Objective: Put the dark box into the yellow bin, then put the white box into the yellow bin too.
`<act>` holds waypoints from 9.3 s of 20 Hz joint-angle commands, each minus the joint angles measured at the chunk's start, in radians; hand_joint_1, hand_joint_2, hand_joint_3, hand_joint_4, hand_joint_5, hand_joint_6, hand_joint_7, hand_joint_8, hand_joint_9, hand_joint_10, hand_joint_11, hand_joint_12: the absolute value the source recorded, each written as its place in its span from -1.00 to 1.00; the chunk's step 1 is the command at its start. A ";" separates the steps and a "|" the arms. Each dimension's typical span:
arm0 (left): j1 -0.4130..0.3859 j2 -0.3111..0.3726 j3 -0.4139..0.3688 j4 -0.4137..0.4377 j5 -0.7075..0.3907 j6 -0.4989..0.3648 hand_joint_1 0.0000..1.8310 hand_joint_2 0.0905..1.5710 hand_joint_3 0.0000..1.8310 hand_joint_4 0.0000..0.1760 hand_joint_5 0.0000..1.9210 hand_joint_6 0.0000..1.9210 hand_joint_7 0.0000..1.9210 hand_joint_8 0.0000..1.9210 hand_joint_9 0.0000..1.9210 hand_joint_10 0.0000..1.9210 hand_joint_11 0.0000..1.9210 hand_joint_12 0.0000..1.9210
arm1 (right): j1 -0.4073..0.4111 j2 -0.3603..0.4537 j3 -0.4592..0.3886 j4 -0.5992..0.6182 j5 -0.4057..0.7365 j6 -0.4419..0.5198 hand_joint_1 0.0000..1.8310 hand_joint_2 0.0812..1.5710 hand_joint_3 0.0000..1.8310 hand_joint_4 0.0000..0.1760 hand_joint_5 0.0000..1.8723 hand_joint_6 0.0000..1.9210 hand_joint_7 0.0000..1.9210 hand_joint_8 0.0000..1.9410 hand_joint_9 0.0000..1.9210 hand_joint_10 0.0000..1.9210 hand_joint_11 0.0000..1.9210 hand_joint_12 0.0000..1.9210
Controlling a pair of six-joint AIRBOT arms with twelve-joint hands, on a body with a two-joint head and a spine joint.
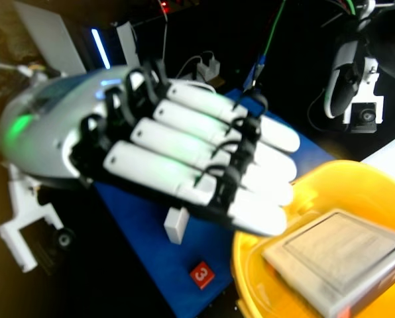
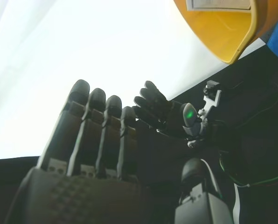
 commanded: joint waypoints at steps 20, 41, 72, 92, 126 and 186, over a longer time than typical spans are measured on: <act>0.150 0.185 -0.145 -0.108 -0.005 0.031 0.45 0.07 -0.99 -1.00 -0.40 -1.00 -0.33 -1.00 -0.31 -0.99 -0.32 -0.97 | -0.198 0.153 -0.185 0.002 0.115 0.069 -0.75 0.15 -1.00 -1.00 -0.76 -1.00 -0.57 -1.00 -0.54 -1.00 -0.57 -1.00; 0.202 0.315 -0.295 -0.176 -0.039 0.119 0.33 -0.01 -1.00 -0.30 -0.52 -0.99 -0.54 -1.00 -0.57 -1.00 -0.60 -1.00 | -0.319 0.040 -0.117 -0.042 0.025 0.136 -0.08 -0.21 -1.00 -1.00 -0.77 -0.99 -0.65 -0.99 -0.69 -0.99 -0.71 -0.99; 0.508 0.424 -0.467 -0.406 -0.256 0.198 0.19 -0.10 -1.00 -0.42 -0.60 -1.00 -0.57 -0.99 -0.61 -0.99 -0.71 -0.96 | -0.302 -0.158 0.043 -0.014 -0.034 0.136 0.37 0.38 -1.00 -1.00 0.01 -0.09 0.12 0.04 0.00 -0.01 -0.24 0.53; 0.661 0.327 -0.453 -0.510 -0.240 0.216 0.22 -0.05 -0.99 -1.00 -0.71 -1.00 -0.64 -1.00 -0.63 -1.00 -0.72 -0.97 | -0.047 -0.156 0.018 -0.041 -0.030 0.136 0.41 0.29 -1.00 -1.00 0.15 -0.33 0.28 -0.22 0.30 -0.23 0.13 0.47; 0.680 0.269 -0.469 -0.516 -0.344 0.194 0.21 0.00 -0.99 -0.82 -0.70 -0.99 -0.61 -0.99 -0.66 -1.00 -0.76 -0.98 | 0.122 -0.213 0.190 -0.050 -0.026 0.050 0.38 0.34 -1.00 -1.00 0.31 -0.56 0.01 0.18 -0.22 0.22 -0.42 0.79; 0.912 0.318 -0.661 -0.840 -0.737 0.211 0.15 -0.10 -1.00 -0.49 -0.80 -0.99 -0.68 -0.99 -0.72 -1.00 -0.78 -0.97 | -0.092 0.053 -0.075 0.032 0.137 0.049 -0.13 -0.11 -1.00 1.00 -1.00 -1.00 -0.91 -1.00 -0.97 -1.00 -0.92 -0.97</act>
